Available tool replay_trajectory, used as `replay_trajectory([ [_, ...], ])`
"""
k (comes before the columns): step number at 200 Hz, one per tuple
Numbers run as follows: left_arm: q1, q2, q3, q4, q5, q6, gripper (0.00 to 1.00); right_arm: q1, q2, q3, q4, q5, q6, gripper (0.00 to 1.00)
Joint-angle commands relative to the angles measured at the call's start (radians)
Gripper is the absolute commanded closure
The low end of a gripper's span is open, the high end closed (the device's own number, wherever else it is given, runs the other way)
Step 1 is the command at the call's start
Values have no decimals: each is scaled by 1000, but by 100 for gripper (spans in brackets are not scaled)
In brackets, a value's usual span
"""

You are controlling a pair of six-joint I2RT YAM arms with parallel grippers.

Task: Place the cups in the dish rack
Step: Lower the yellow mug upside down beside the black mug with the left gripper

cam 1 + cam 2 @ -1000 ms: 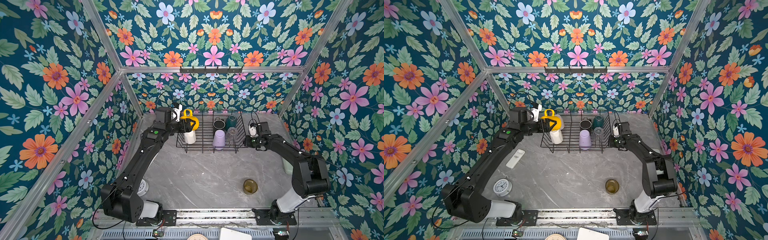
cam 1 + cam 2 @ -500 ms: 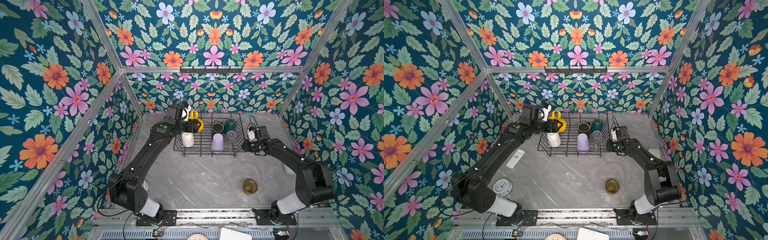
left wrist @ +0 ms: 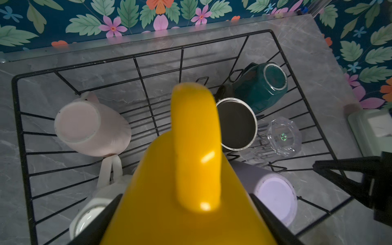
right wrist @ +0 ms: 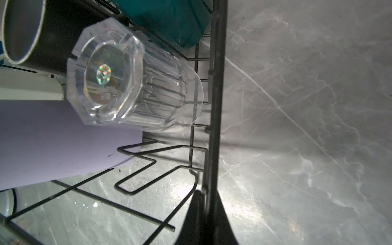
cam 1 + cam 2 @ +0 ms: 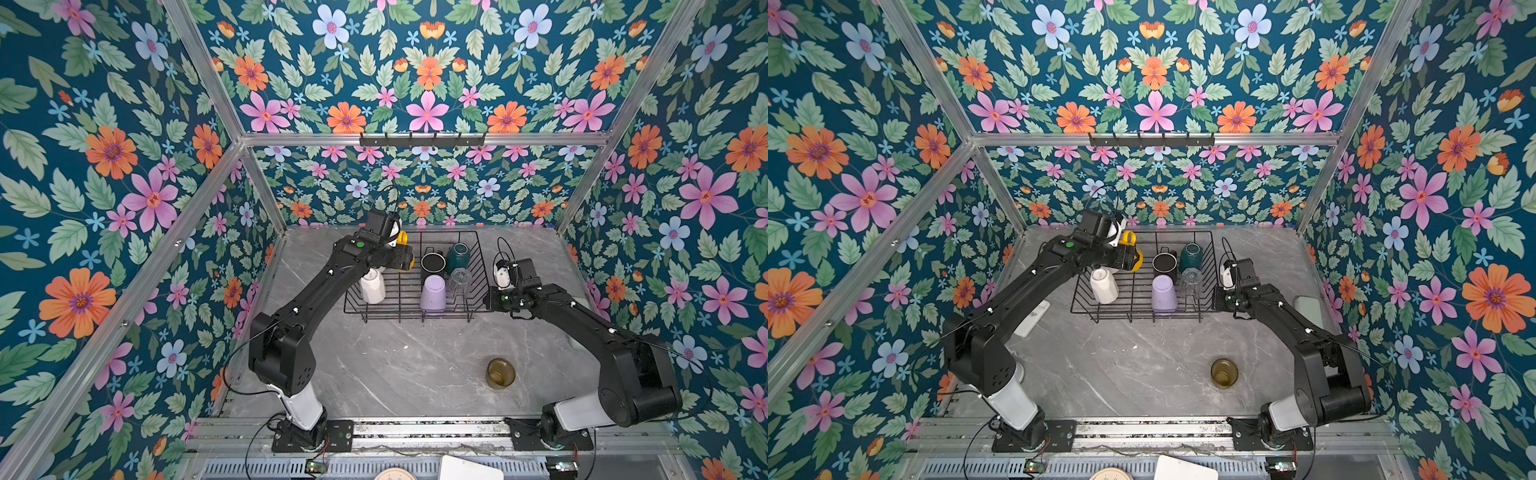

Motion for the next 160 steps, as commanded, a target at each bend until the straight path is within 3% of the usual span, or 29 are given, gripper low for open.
replay_trajectory([
  [1,-12,29,38,15,-46,19,100,8,-14,-4,-39,-15,-119,96],
  [13,-18,54,61,7,-56,22,100,9,-20,-8,-39,-9,-115,86],
  [34,-24,102,92,1,-92,30,100,8,-40,-13,-45,20,-108,60],
  [77,-27,195,167,-52,-112,47,100,9,-126,-16,-51,58,-66,17],
  [160,-39,316,235,-95,-154,56,100,8,-315,23,-144,111,19,12],
])
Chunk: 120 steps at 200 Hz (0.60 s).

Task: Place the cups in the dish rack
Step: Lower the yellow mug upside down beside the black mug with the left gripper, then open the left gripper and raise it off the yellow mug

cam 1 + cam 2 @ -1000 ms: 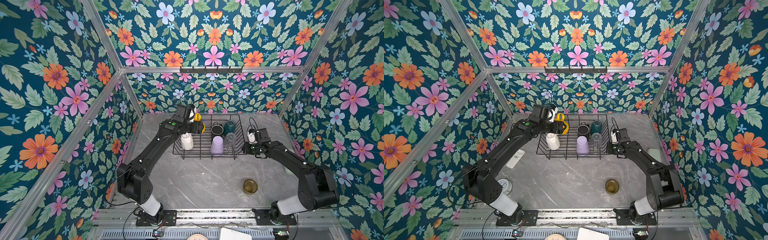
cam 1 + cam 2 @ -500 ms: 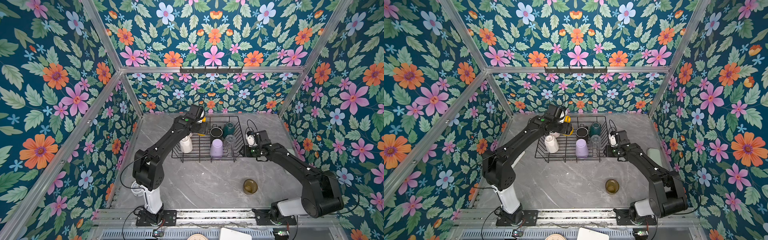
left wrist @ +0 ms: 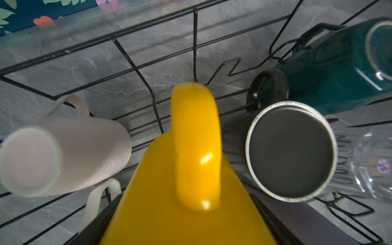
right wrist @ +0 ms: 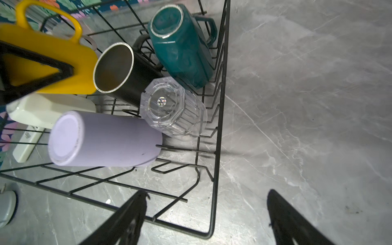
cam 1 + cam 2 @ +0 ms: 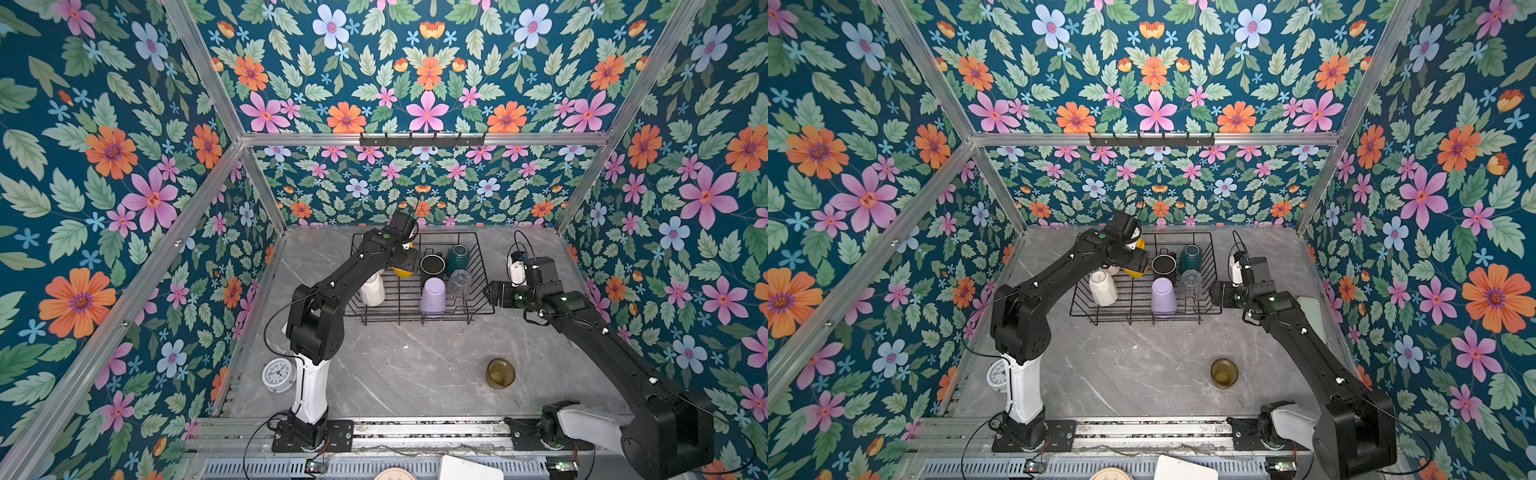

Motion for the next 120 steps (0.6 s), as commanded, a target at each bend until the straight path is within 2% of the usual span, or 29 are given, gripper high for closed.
replay_trajectory([
  [1,-1,22,22,10,-37,8,100,1,-39,5,-47,12,35,12],
  [67,-4,105,57,-3,-77,5,100,1,-155,-11,-95,-16,69,11],
  [98,-4,137,66,-1,-88,-4,95,1,-191,-14,-113,-26,79,11],
  [120,-4,149,70,3,-91,-6,86,1,-204,-12,-119,-30,83,11],
])
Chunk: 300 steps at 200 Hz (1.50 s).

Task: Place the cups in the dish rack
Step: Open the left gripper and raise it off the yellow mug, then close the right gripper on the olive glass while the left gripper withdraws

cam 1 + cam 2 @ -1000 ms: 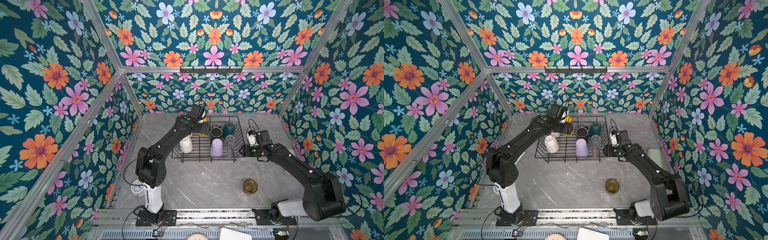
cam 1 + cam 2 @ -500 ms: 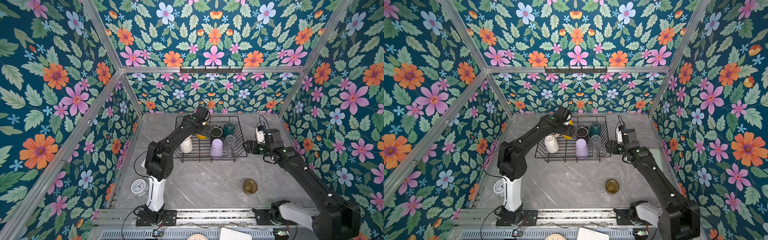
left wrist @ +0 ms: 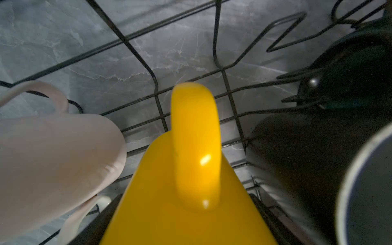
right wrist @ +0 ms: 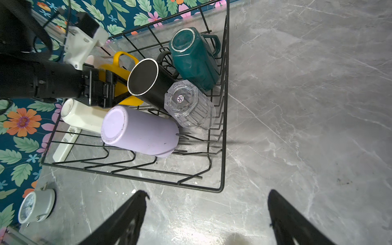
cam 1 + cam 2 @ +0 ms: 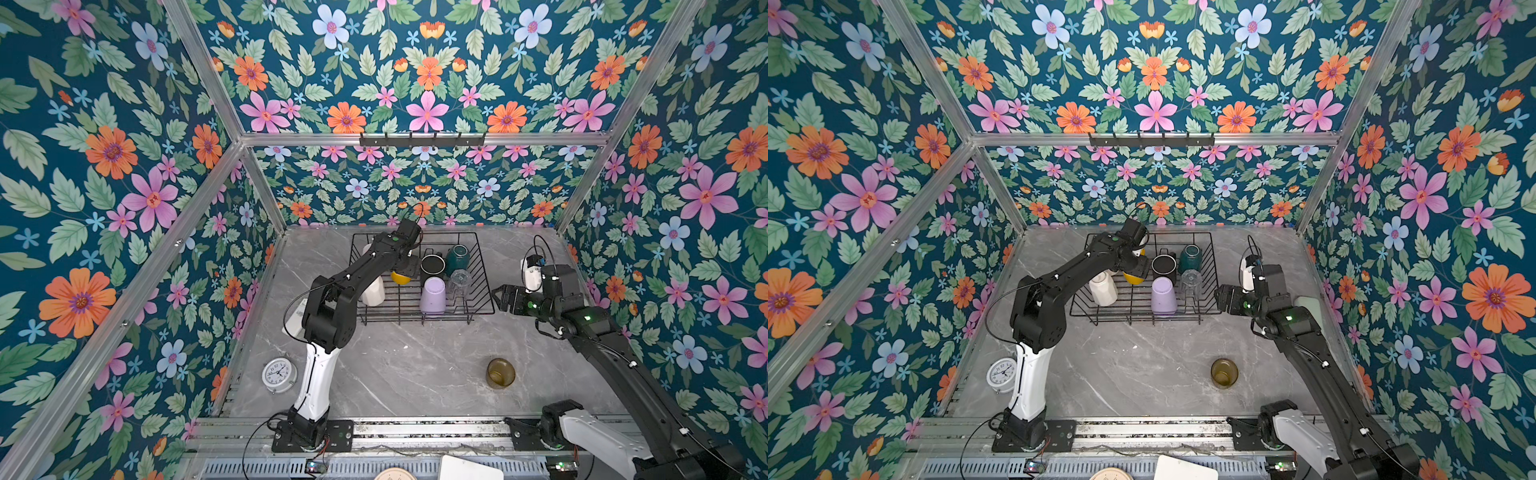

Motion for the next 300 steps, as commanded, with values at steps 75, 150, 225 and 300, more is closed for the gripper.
replay_trajectory([
  [75,0,27,27,25,-40,-12,24,0,-23,5,-28,-16,19,11],
  [150,1,35,31,33,-28,-15,9,0,-31,15,-46,-6,22,11],
  [225,3,-24,19,70,-30,-23,4,1,-41,53,-139,39,21,12],
  [300,29,-298,-175,278,-71,-46,1,92,-90,40,-364,148,73,22],
])
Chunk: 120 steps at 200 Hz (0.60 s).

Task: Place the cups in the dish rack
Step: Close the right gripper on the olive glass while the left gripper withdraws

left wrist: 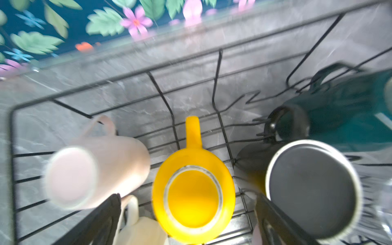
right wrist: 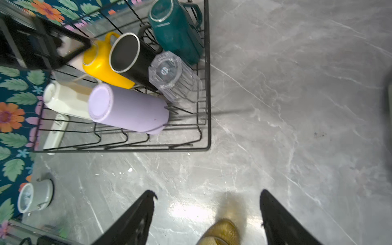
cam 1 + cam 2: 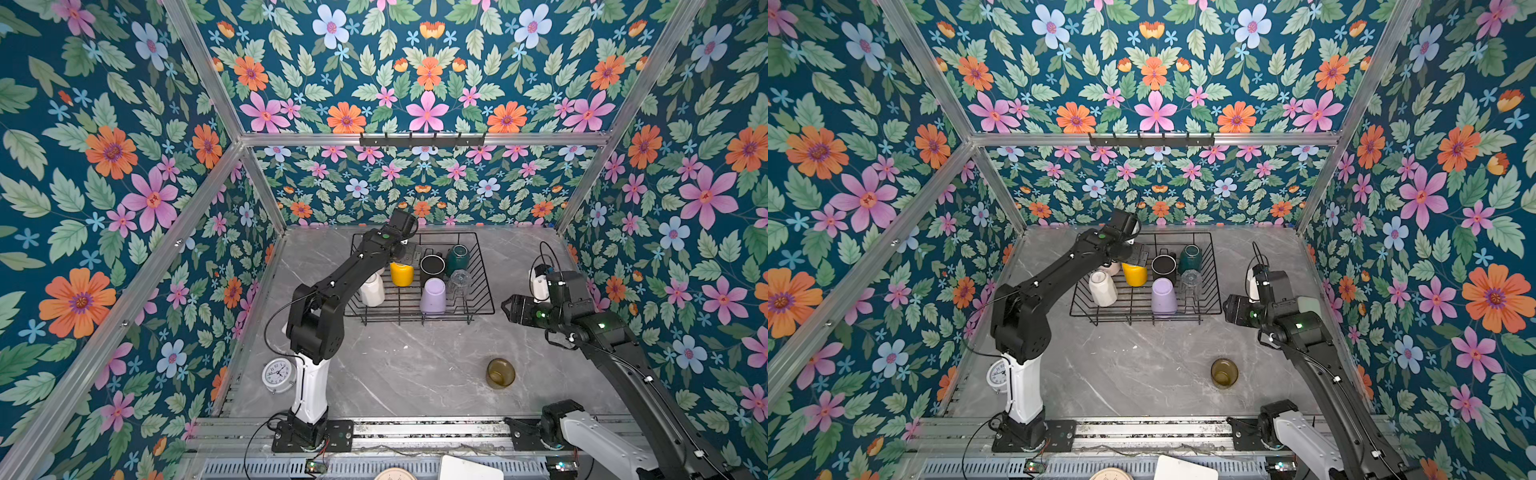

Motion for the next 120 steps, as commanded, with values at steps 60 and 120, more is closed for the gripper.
replay_trajectory([
  [60,16,-514,-469,501,-55,-40,0,343,33,-37,-187,254,191,27],
  [120,46,-788,-728,562,-97,-107,0,543,71,-74,-230,279,354,38],
])
